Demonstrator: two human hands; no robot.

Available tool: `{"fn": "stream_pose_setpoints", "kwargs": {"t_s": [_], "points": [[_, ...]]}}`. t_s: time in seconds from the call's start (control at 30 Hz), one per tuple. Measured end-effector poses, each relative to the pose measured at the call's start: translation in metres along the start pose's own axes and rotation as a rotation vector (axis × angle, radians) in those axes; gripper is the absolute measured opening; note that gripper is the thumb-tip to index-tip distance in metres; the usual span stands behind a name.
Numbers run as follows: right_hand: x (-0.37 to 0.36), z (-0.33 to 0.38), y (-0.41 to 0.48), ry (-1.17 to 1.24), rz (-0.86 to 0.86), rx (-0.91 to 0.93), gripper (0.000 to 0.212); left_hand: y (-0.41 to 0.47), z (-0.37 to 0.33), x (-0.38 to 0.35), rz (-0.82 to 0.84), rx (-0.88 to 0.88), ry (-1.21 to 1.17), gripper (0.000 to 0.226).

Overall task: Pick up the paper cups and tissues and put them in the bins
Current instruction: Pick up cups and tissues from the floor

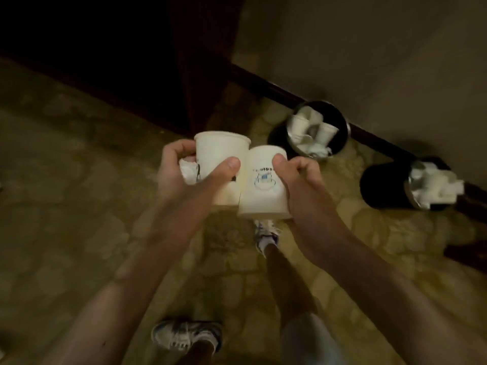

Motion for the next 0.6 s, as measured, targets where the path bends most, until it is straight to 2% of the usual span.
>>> {"fn": "stream_pose_setpoints", "kwargs": {"t_s": [0.13, 0.27, 0.43, 0.6], "points": [[0.098, 0.037, 0.061, 0.096, -0.074, 0.064, 0.035, 0.053, -0.003, -0.137, 0.076, 0.028, 0.079, 0.058], [0.170, 0.046, 0.136, 0.158, -0.093, 0.020, 0.048, 0.115, 0.015, -0.244, 0.177, 0.049, 0.217, 0.060], [0.233, 0.032, 0.246, 0.053, -0.196, -0.020, 0.051, 0.186, 0.057, -0.338, 0.298, 0.062, 0.491, 0.062], [0.281, 0.002, 0.347, -0.033, -0.338, -0.060, 0.062, 0.254, 0.090, -0.411, 0.387, 0.019, 0.642, 0.067]]}}
Point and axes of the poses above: each hand's wrist, its own y-axis towards the middle knuckle, its own x-axis out of the back of the hand, z = x × y, the point moved 9 cm from there along y, towards the middle knuckle, and after that the axes turned 6 degrees about y, right-handed, at the moved point
